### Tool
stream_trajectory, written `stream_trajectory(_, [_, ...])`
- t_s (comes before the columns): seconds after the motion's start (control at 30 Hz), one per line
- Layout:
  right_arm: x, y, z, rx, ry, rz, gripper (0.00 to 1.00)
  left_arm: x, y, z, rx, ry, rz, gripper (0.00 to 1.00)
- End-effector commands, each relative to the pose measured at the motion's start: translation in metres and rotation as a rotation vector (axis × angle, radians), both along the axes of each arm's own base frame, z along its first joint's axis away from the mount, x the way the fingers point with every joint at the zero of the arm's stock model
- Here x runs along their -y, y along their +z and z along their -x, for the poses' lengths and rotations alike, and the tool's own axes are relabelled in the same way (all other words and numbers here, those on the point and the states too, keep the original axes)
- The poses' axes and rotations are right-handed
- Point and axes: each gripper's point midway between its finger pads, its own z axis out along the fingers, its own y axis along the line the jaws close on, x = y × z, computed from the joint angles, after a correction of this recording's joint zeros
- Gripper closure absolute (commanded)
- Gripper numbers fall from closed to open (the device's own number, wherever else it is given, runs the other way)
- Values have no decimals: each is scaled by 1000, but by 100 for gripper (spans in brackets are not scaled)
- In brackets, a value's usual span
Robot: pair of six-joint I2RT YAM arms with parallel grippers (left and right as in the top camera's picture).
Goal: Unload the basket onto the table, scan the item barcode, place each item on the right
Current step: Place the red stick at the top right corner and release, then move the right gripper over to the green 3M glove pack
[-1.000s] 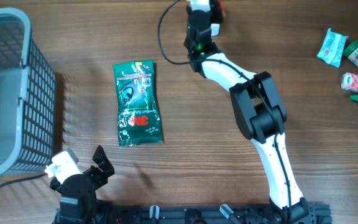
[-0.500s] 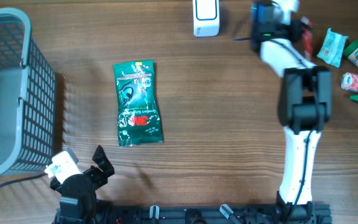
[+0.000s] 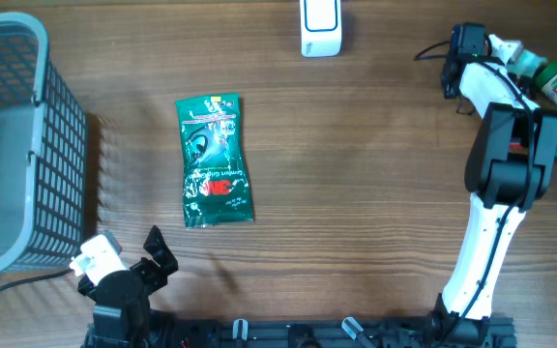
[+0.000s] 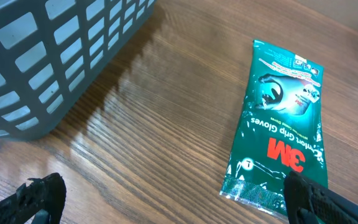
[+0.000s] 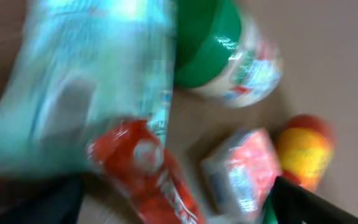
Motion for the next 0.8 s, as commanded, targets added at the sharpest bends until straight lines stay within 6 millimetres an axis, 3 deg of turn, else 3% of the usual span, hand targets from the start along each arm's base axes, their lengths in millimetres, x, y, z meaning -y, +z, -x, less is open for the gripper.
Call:
stream_trajectory(0.0, [-61,73,-35,327,87,-280,0,-3,0,0,9,21,1,0])
stream_trajectory(0.13, [-135,131,-32,446,200,-535,0,-3,0,0,8,21,1,0])
stream_trajectory(0.2, [-189,147,-24,455,277,-730,0,-3,0,0,9,21,2,0])
stream_trajectory(0.23, [-226,153,-18,442,326,-857,0,-3,0,0,9,21,2,0])
stream_trajectory(0.27, [-248,155,-14,429,355,-928,1,-3,0,0,8,21,1,0])
stream_trajectory(0.33, [-321,156,2,346,468,-1130,0,-3,0,0,8,21,1,0])
stream_trajectory(0.43, [-396,142,26,228,592,-1229,0,-3,0,0,8,21,1,0])
stream_trajectory(0.47, [-430,131,40,169,662,-1225,0,-3,0,0,8,21,1,0])
stream_trajectory(0.57, [-499,104,71,38,868,-1197,0,-3,0,0,8,21,1,0])
stream_trajectory(0.77, [-590,43,116,-37,1049,-980,0,-3,0,0,8,21,1,0])
